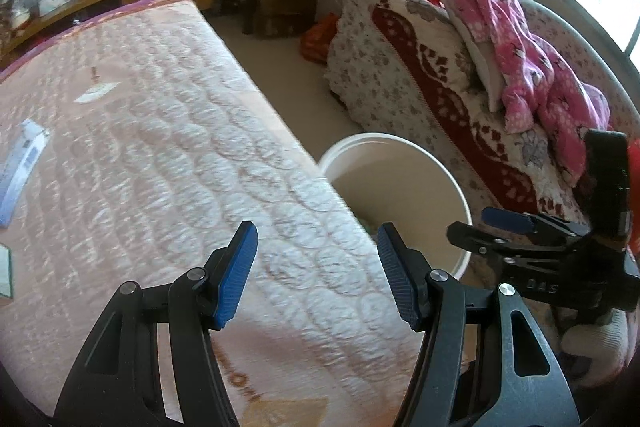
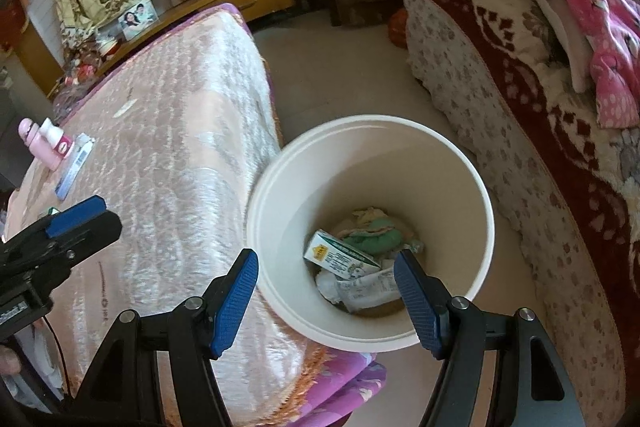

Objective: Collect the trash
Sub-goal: 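Move both tools back over the boxes on the bed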

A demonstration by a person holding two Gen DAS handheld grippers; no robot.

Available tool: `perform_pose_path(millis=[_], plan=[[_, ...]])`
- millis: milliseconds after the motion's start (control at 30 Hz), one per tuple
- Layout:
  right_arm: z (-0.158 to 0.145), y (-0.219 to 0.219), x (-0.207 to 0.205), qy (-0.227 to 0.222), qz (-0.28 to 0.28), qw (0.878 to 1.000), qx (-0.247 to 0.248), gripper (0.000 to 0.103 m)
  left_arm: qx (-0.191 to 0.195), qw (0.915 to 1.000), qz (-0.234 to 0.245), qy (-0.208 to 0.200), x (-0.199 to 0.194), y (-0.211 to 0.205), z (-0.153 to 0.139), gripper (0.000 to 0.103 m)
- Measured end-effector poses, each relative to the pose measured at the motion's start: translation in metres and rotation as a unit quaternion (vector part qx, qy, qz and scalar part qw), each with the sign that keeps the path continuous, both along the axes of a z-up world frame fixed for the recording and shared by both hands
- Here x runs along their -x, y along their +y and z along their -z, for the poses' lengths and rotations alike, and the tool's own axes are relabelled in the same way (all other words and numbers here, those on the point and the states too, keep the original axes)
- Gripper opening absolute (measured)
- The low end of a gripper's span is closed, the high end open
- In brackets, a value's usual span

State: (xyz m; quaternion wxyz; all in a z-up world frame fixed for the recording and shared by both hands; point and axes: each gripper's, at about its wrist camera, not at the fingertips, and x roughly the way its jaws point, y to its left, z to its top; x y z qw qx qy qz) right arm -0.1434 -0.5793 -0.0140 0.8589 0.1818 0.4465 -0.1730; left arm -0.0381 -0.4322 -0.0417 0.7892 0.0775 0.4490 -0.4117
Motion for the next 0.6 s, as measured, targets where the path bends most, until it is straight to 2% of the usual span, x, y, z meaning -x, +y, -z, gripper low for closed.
perform_pose_path(millis=[367,600], plan=[[-0.021,0.051,-0.035,-0.017,-0.050,0.999,0.013,0.068,-0.007,0.9988,-0.047,-0.015,-0.022,0.056,-0.004,0.061],[-0.025,0.095,-0.064,-0.018,-0.097,0.995,0.014,0.069,-0.014,0.9963,-0.082,-0.023,-0.049,0.097,0.004,0.061]])
